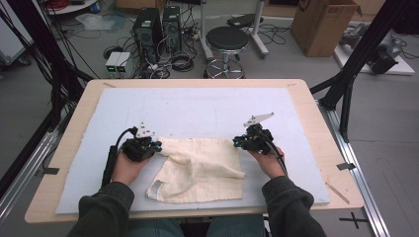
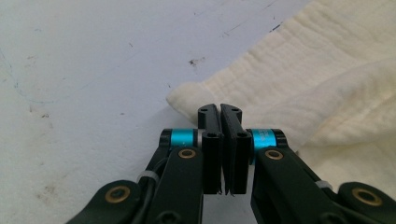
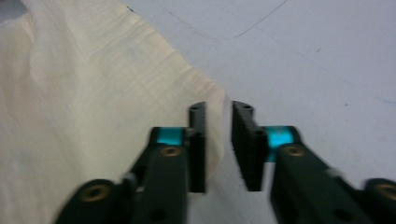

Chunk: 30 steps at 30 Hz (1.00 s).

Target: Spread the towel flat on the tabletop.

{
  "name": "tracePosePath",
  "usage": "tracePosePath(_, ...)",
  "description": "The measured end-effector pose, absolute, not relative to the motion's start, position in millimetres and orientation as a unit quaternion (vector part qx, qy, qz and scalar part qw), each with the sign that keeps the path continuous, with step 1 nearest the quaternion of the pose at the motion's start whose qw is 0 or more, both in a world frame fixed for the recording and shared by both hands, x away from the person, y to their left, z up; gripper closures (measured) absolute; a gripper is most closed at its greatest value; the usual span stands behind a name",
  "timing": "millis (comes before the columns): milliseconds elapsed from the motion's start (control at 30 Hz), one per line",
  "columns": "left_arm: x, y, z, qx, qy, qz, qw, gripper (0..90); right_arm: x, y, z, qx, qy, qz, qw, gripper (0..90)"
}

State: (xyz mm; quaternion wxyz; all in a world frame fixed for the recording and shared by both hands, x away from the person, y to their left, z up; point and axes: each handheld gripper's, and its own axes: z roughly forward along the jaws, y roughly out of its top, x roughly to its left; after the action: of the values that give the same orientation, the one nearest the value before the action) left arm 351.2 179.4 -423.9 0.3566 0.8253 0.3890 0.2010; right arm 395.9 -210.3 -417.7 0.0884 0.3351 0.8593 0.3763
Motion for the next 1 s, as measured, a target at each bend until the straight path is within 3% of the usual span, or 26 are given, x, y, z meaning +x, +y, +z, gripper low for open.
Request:
tracePosePath(33,351.0,179.3,-423.8,0.827,0.388,0.200,0.355,86.8,398.3,-210.0,-420.9,0.343,0.857,0.377,0.078,62.7)
tracePosePath(100,350.9,179.4,-423.6,0.827,0.386,0.201,0.355,86.7,402.0,-207.7,-426.6,0.348,0.859,0.370,0.065,63.0)
tracePosePath(200,350.6,180.2,-422.7,0.827,0.387,0.200,0.356,86.7,402.3,-201.0,-429.6,0.336,0.871,0.350,0.072,82.1)
tracePosePath(300,349.9,180.2,-422.2,0.825,0.386,0.200,0.360,86.8,398.8,-200.2,-422.3,0.333,0.865,0.358,0.112,85.7)
tracePosePath(400,349.1,180.2,-421.4,0.827,0.385,0.201,0.358,86.7,388.1,-194.5,-412.7,0.314,0.868,0.353,0.152,85.7)
tracePosePath(467,348.8,179.6,-421.5,0.826,0.385,0.201,0.360,86.7,382.9,-189.3,-414.2,0.298,0.877,0.347,0.146,82.4)
tracePosePath(667,346.8,180.6,-419.6,0.828,0.381,0.201,0.358,86.8,377.0,-179.0,-427.5,0.273,0.889,0.364,0.038,65.6)
tracePosePath(833,347.9,181.0,-420.3,0.827,0.384,0.201,0.358,86.7,384.1,-191.5,-421.4,0.290,0.869,0.399,0.041,65.3)
tracePosePath(1000,348.6,181.2,-420.9,0.825,0.387,0.200,0.360,86.8,399.8,-208.7,-418.7,0.342,0.846,0.404,0.068,71.3)
